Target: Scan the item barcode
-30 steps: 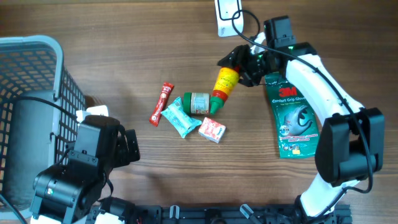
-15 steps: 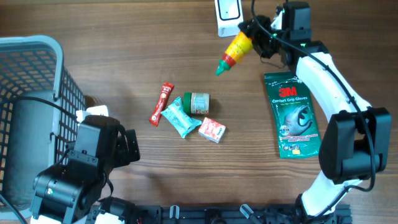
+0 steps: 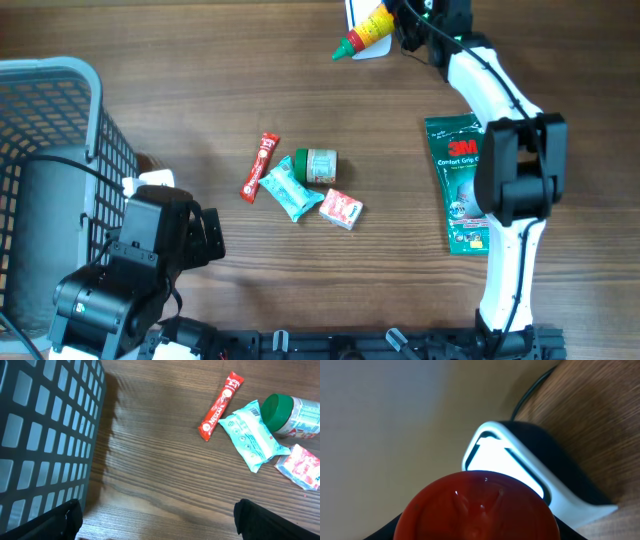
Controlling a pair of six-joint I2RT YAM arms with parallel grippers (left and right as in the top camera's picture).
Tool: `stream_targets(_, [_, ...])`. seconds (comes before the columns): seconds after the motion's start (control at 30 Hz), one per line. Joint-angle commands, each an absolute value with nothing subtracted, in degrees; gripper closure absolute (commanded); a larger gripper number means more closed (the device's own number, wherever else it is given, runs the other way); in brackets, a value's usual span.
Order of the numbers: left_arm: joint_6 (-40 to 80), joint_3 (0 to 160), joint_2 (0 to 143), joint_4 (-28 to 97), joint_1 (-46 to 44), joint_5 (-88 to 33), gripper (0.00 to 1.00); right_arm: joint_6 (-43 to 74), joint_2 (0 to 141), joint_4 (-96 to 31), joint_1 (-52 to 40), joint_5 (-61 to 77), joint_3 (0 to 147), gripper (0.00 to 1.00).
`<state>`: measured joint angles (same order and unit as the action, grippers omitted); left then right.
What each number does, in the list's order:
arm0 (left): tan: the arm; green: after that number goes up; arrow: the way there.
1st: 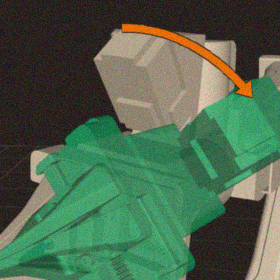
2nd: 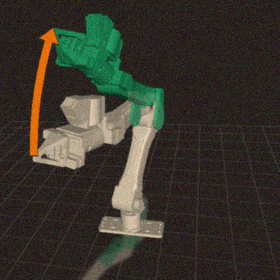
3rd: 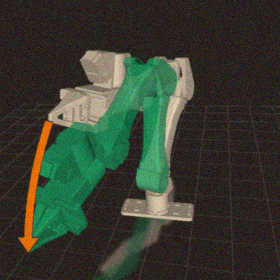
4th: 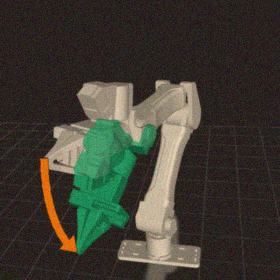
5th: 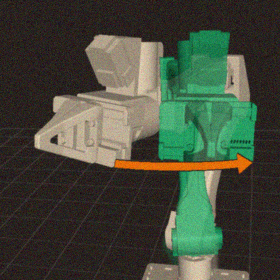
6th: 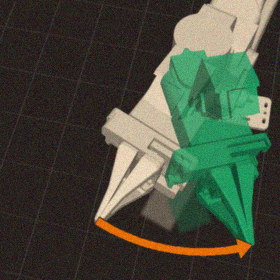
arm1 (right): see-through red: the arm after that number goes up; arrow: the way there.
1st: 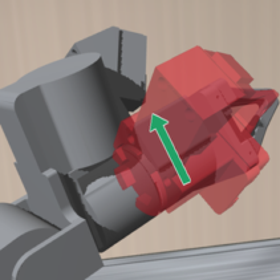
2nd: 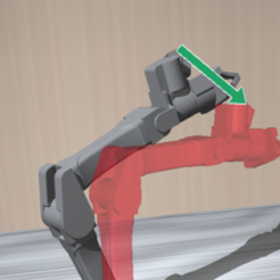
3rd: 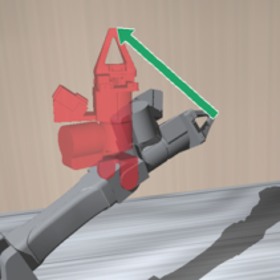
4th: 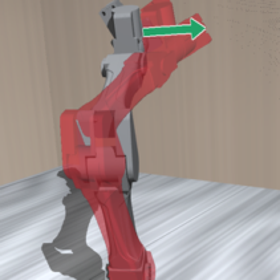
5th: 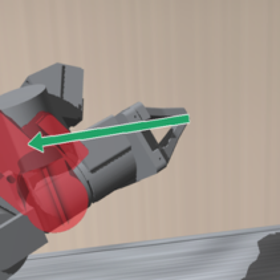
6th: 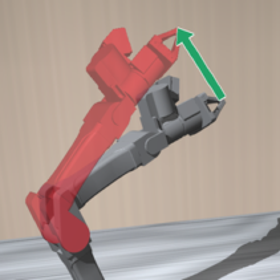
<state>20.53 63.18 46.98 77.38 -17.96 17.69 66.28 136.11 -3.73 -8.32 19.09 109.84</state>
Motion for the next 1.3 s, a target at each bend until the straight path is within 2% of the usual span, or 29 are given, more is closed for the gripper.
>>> stream_targets(0.0, [21.5,63.3,47.0,77.3,-18.1,17.4,0.00,69.1,138.3,-2.7,-9.8,13.3,113.4,0.95])
stream_targets(0.37, [21.5,63.3,47.0,77.3,-18.1,17.4,0.00,67.6,138.1,-0.1,-9.6,11.2,113.4,0.95])
stream_targets(0.47, [21.5,63.3,47.0,77.3,-18.1,17.4,0.00,66.1,136.5,-0.8,-8.2,14.3,113.5,0.95])
stream_targets(0.57, [21.5,63.3,47.0,77.3,-18.1,17.4,0.00,62.9,133.0,-5.5,-6.5,14.9,113.5,0.95])
stream_targets(0.7, [21.5,63.3,47.0,77.3,-18.1,17.4,0.00,55.5,125.7,-17.8,-3.2,14.8,113.5,0.96])
stream_targets(0.83, [21.5,63.3,47.0,77.3,-18.1,17.4,0.00,47.6,117.5,-35.7,3.2,14.1,113.5,0.95])
stream_targets(1.0, [21.5,63.3,47.0,77.3,-18.1,17.4,0.00,33.8,114.2,-54.9,16.6,1.2,113.4,0.95])
stream_targets(1.1, [21.5,63.3,47.0,77.3,-18.1,17.4,0.00,24.9,115.1,-56.9,24.3,-9.7,111.5,0.95])
stream_targets(1.17, [21.5,63.3,47.0,77.3,-18.1,17.4,0.00,17.7,115.9,-53.5,29.0,-16.0,109.0,0.95])
stream_targets(1.27, [21.5,63.3,47.0,77.3,-18.1,17.4,0.00,15.9,118.4,-46.6,36.3,-15.6,105.4,0.95])
